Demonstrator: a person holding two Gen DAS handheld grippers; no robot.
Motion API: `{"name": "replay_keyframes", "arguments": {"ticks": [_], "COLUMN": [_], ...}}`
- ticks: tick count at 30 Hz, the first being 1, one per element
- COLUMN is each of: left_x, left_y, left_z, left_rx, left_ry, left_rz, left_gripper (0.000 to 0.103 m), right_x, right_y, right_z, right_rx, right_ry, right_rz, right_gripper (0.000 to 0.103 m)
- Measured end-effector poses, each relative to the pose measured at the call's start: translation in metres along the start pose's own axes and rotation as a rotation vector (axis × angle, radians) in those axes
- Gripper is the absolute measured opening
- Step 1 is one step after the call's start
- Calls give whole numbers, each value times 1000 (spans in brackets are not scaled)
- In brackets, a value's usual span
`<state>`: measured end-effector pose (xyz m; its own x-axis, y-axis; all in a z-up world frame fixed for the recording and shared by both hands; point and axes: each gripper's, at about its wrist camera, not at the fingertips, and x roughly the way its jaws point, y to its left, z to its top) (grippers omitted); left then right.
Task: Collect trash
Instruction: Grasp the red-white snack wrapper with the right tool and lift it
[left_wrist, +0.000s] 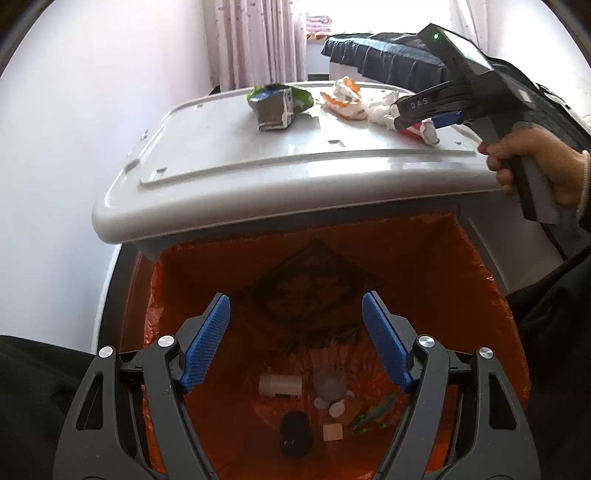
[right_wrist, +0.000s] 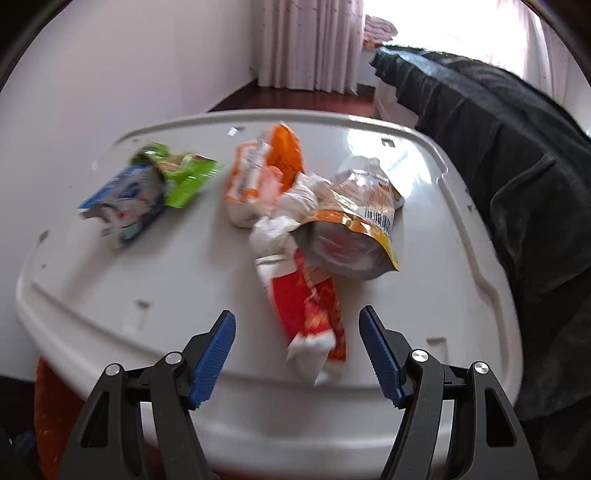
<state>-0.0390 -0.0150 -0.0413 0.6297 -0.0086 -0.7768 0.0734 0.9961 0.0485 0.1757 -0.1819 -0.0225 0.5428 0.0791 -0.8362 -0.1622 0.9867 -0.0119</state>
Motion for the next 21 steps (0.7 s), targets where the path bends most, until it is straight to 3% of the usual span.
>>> {"name": "replay_keyframes", "arguments": {"ticks": [1, 4, 5, 8, 11, 16, 18, 21], "left_x": [2, 6, 6, 5, 1, -11, -12, 0], "left_y": [1, 5, 5, 4, 2, 5, 9, 18], "left_z": [0, 0, 0, 0, 1, 24, 48, 93], "left_rx": [-5, -18, -22, -17, -5, 2, -3, -17], "left_ry": [6, 19, 22, 17, 14, -7, -39, -79], "left_rz": [0, 5, 4, 13, 19, 6, -9, -62], "left_gripper": [73, 73, 73, 72, 73, 73, 73, 85], "right_x": [8, 20, 19, 15, 7, -47, -72, -93], "right_y": [-2, -3, -3, -1, -4, -9, -8, -3], "right_z": [2, 3, 3, 2, -2, -17, -24, -29], "right_rx": [14, 42, 58, 75, 124, 287, 290, 249], "right_ry": [3, 34, 23, 37, 66, 39, -29, -113], "right_rz": [-1, 8, 2, -24, 44, 283, 293, 223], "right_gripper": [68, 52, 38, 26, 25, 25, 25, 25]}}
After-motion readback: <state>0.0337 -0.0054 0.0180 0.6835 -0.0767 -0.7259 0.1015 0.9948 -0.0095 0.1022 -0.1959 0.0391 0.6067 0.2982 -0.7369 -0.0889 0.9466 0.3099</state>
